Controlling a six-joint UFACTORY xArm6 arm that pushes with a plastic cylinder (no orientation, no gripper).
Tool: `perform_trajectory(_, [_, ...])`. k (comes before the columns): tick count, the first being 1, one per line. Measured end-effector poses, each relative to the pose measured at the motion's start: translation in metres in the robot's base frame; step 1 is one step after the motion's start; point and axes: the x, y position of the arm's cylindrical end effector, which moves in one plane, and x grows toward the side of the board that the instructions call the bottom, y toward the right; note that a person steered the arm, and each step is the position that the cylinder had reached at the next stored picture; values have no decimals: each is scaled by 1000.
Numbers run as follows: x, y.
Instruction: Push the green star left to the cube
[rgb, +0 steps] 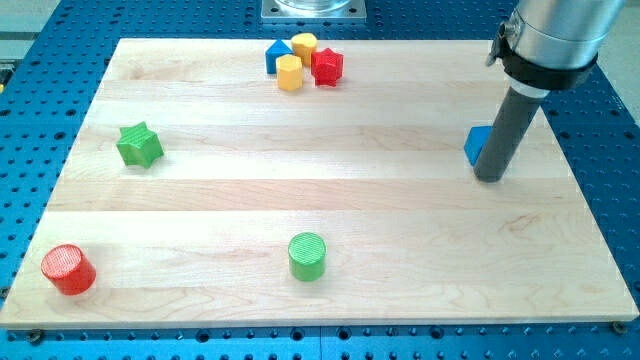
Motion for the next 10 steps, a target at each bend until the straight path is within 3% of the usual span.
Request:
perform_trajectory(1, [-9,-1])
perform_trajectory(2, [4,-79])
perform_trajectory(3, [40,-213])
perform_trajectory(5, [12,-441])
perform_trajectory(6, [-27,-452])
perform_trajectory(8, [-31,-260])
perform_trajectory(10, [-9,-89])
